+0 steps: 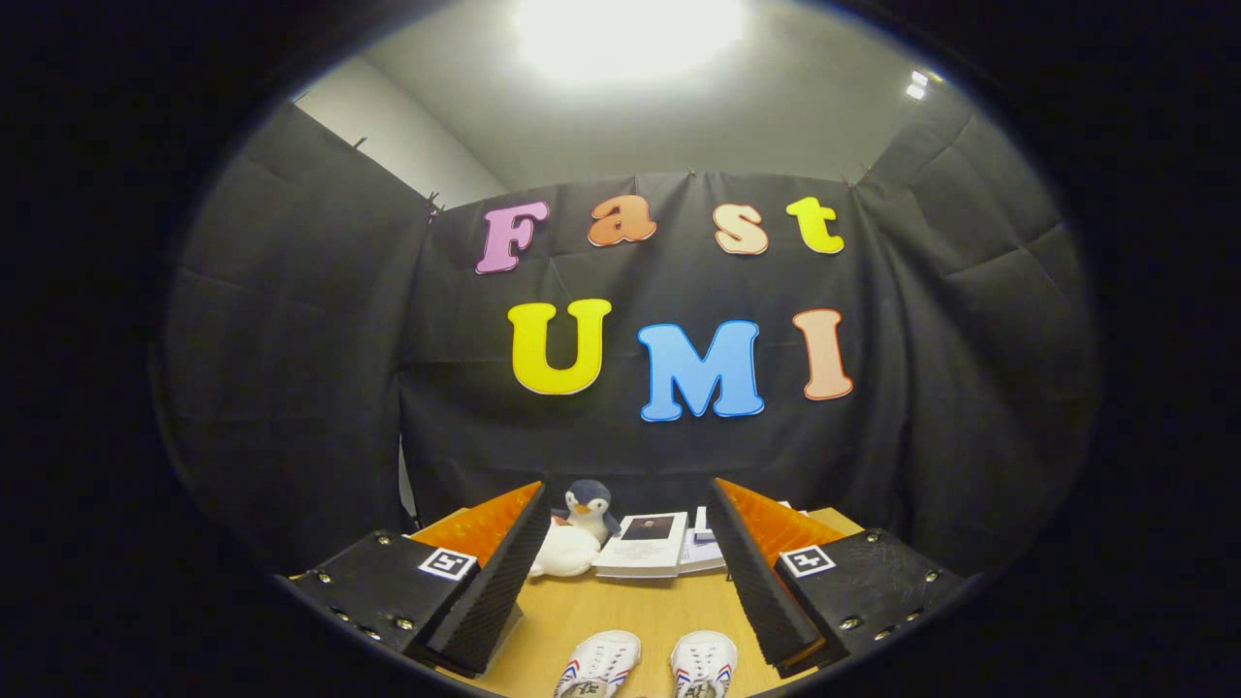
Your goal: Open the storage box then place both shoes into the box .Put the left shoe in first, then the right shoe, with the right side of both shoes facing outward in a uniform manner.
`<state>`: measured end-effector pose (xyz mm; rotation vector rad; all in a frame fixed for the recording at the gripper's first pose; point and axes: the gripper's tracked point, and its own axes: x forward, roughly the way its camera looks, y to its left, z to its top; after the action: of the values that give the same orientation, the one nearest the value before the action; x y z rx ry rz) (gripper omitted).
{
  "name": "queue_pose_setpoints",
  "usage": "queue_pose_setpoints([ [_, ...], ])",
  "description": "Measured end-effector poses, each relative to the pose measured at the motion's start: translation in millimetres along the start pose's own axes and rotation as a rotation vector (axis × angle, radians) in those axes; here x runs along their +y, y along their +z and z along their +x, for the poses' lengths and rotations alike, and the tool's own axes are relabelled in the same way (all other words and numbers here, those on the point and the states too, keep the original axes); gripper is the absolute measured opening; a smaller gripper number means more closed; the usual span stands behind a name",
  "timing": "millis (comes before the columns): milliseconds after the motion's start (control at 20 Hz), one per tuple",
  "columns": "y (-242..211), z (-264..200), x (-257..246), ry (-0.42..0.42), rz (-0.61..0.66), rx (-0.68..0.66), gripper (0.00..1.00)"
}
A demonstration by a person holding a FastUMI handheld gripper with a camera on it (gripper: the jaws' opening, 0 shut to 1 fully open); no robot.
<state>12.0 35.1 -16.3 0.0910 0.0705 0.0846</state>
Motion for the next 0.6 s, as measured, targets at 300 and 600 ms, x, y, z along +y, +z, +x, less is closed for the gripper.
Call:
queue_pose_setpoints([
  [300,-45.8,1.8,28.1,0.104,0.247,0.155,0.98],
  [600,-89.7,2.0,55.2,0.167,0.541,0.322,0.98],
])
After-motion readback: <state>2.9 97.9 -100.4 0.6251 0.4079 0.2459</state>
